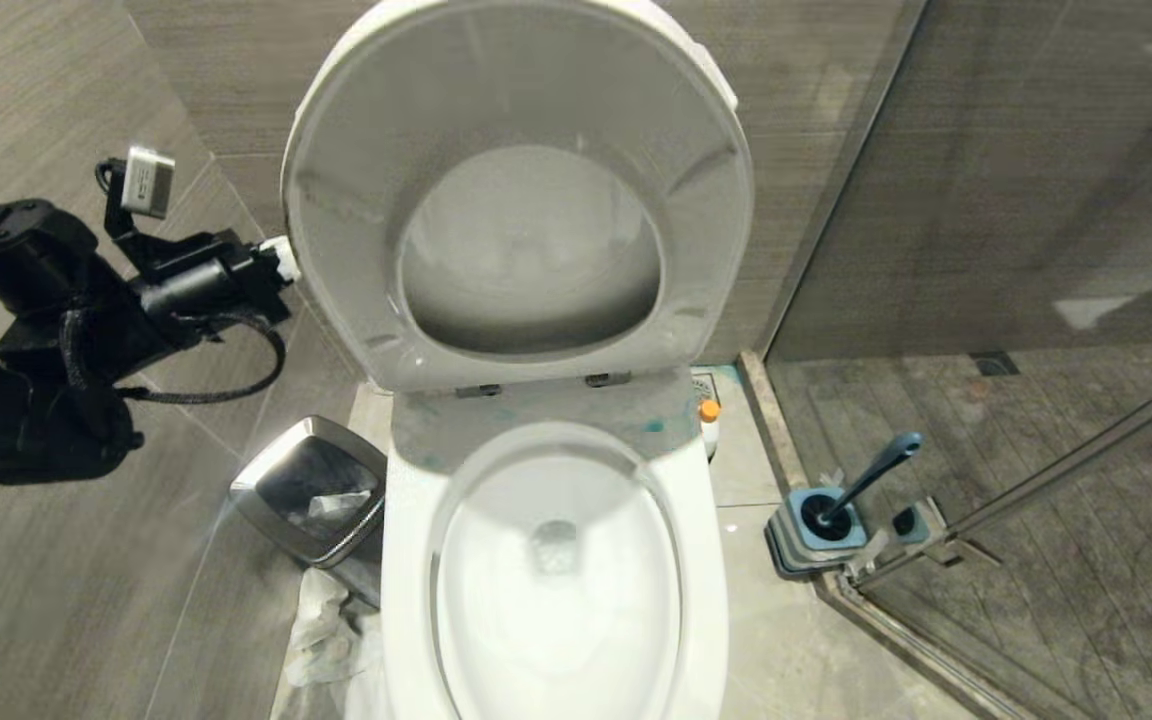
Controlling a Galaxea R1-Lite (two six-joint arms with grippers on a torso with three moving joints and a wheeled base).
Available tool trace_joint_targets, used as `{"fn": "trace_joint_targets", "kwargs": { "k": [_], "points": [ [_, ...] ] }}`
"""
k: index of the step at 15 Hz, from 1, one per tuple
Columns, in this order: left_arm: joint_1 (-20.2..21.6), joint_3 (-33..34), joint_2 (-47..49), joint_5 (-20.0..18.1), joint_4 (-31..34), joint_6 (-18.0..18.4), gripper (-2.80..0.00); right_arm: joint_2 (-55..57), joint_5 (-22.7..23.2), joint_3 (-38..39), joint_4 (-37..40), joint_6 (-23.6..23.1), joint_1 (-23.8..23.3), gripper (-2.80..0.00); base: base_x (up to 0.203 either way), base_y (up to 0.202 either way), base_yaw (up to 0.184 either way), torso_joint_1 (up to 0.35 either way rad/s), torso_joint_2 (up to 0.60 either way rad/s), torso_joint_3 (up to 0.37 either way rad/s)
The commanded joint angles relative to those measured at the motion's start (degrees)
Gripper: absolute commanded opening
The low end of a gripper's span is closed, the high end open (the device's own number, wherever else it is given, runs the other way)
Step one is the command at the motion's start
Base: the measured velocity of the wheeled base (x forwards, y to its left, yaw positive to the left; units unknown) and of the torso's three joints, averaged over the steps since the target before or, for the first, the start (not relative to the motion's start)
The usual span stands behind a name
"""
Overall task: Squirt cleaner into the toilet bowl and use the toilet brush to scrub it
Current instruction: Close the toilet lid
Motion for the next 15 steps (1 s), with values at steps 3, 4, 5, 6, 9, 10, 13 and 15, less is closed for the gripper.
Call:
{"fn": "trace_joint_targets", "kwargs": {
  "k": [3, 4, 5, 6, 9, 10, 13, 15],
  "points": [
    [8.41, 14.47, -7.55, -12.78, -4.75, -0.22, -2.80, 0.07, 0.04, -0.04, -0.03, -0.03, 0.02, -2.80, 0.000, 0.000, 0.000, 0.000, 0.00, 0.000],
    [9.61, 16.22, -9.02, -13.44, -4.46, -0.30, -2.80, 0.07, 0.04, -0.04, -0.03, -0.03, 0.02, -2.80, 0.000, 0.000, 0.000, 0.000, 0.00, 0.000],
    [10.48, 17.36, -10.18, -14.07, -3.06, -0.30, -2.80, 0.07, 0.04, -0.04, -0.03, 0.01, 0.02, -2.80, 0.000, 0.000, 0.000, 0.000, 0.00, 0.000],
    [11.23, 18.02, -10.81, -16.06, -2.02, -0.14, -2.80, 0.07, 0.04, -0.04, -0.03, -0.03, 0.02, -2.80, 0.000, 0.000, 0.000, 0.000, 0.00, 0.000],
    [13.51, 20.78, -12.50, -20.90, -1.14, 1.21, -2.80, 0.07, 0.04, 0.00, -0.03, -0.03, 0.02, -2.80, 0.000, 0.000, 0.000, 0.000, 0.00, 0.000],
    [14.93, 20.76, -12.75, -21.17, -0.64, 1.76, -2.80, 0.07, 0.04, -0.04, -0.03, -0.03, 0.02, -2.80, 0.000, 0.000, 0.000, 0.000, 0.00, 0.000],
    [16.82, 20.51, -13.55, -20.68, 2.17, 6.98, -2.80, 0.07, 0.04, -0.04, -0.03, -0.03, 0.02, -2.80, 0.000, 0.000, 0.000, 0.000, 0.00, 0.000],
    [17.18, 20.48, -13.61, -20.58, 4.16, 12.24, -2.80, 0.07, 0.04, -0.03, -0.03, -0.03, 0.02, -2.80, 0.000, 0.000, 0.000, 0.000, 0.00, 0.000]
  ]
}}
